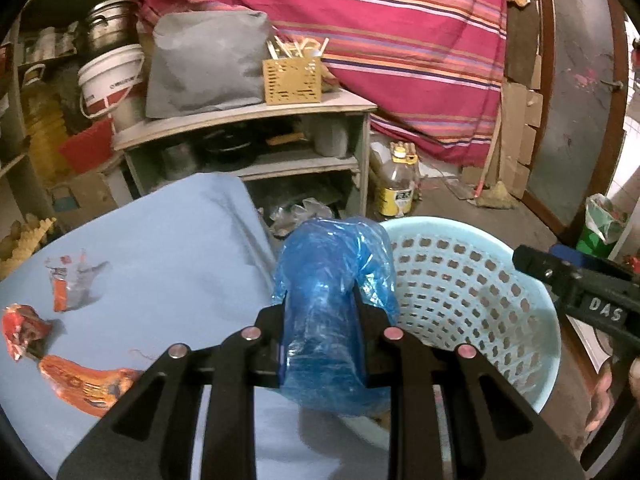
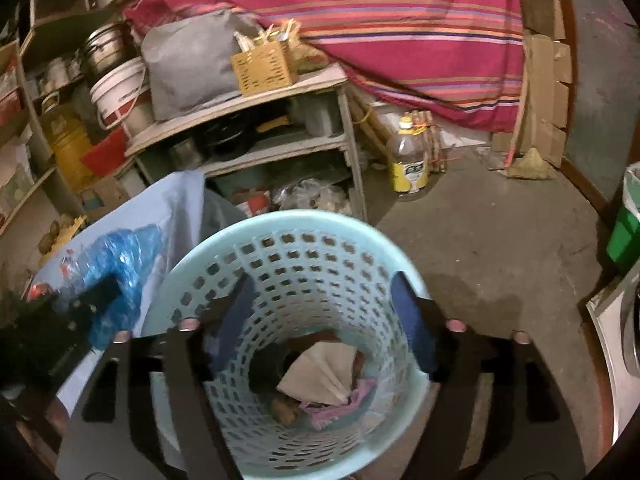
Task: Collect trash
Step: 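Carry the mask and blue bag over the basket and open both tools, then move both open tools back over the table, then grasp the orange snack bag with the right tool while the left grasps the red chip bag, then lift both bags and carry them toward the basket, then open the right tool over the basket while the left lowers and releases the red bag, then move both open tools back over the table toward the crumpled brown paper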
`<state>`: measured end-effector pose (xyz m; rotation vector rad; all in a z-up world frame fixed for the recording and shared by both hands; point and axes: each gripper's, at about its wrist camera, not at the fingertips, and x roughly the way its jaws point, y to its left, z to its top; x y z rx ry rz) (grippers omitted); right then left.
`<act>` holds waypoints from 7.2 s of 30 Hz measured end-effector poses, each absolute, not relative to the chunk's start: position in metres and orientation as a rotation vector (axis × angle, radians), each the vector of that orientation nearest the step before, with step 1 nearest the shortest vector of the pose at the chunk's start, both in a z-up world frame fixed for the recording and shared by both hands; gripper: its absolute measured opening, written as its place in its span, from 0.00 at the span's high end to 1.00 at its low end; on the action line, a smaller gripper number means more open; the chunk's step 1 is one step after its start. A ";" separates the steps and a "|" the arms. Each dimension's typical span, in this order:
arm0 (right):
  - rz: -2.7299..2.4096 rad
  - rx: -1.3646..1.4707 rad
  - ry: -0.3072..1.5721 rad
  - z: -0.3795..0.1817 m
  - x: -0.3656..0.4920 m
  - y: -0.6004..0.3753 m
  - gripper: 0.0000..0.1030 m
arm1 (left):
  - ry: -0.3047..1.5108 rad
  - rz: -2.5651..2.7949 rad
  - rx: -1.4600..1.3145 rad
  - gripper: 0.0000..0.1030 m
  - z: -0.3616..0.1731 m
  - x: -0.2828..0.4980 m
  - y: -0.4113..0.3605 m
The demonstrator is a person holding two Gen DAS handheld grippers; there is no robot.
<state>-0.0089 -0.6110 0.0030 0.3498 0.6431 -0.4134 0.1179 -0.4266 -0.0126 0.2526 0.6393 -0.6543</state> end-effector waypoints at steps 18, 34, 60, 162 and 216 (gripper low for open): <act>-0.492 0.360 0.633 0.003 -0.020 -0.623 0.14 | 0.632 -0.679 0.317 0.26 -0.026 0.108 -0.436; -0.335 0.271 0.658 0.009 0.055 -0.506 0.04 | 0.579 -0.324 0.254 0.13 -0.008 0.192 -0.204; -0.120 0.082 0.936 -0.067 0.171 -0.302 0.48 | 0.701 -0.159 0.114 0.13 -0.025 0.263 -0.056; -0.392 0.352 0.654 0.005 0.005 -0.599 0.44 | 0.586 -0.645 0.211 0.88 0.026 0.118 -0.376; -0.379 0.103 0.640 0.012 0.072 -0.476 0.04 | 0.605 -0.235 0.228 0.08 -0.014 0.210 -0.177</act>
